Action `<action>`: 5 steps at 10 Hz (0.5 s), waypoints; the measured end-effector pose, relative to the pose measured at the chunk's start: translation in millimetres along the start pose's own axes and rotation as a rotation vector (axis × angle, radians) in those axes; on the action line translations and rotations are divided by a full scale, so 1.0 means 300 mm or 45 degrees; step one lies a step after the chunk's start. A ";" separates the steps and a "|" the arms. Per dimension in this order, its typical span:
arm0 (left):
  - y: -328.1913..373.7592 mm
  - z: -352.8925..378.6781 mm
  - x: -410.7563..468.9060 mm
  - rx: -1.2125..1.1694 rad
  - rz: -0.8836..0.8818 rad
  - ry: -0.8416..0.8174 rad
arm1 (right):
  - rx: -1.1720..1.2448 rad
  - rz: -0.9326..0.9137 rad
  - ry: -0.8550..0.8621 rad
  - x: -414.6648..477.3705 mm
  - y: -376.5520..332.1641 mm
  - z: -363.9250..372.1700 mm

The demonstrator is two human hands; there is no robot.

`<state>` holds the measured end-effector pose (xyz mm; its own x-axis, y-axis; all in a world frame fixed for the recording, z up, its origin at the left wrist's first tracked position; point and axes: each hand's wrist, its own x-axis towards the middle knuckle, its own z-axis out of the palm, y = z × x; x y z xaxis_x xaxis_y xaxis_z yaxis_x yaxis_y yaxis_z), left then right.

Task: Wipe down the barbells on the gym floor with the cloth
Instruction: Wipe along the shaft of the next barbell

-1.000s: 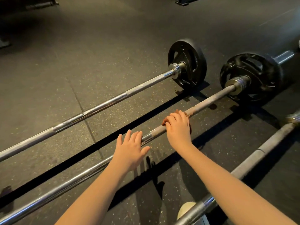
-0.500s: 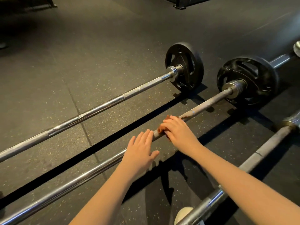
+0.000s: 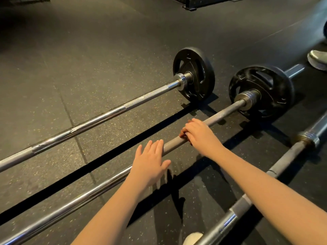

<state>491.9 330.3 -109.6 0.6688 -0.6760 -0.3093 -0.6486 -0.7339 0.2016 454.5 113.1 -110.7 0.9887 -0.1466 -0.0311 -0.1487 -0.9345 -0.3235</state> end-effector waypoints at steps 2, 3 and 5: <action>0.010 0.017 0.010 0.023 -0.024 0.021 | 0.009 0.203 0.309 -0.026 -0.068 0.084; 0.012 0.016 0.003 0.021 -0.024 0.012 | 0.189 -0.054 0.031 -0.054 -0.039 0.011; 0.009 0.013 -0.001 0.020 -0.027 0.007 | -0.123 0.118 0.102 0.026 0.024 -0.012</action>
<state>488.4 328.9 -112.5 0.6844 -0.6609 -0.3079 -0.6400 -0.7469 0.1804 461.1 104.2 -109.8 0.9666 -0.2554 0.0199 -0.2442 -0.9420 -0.2302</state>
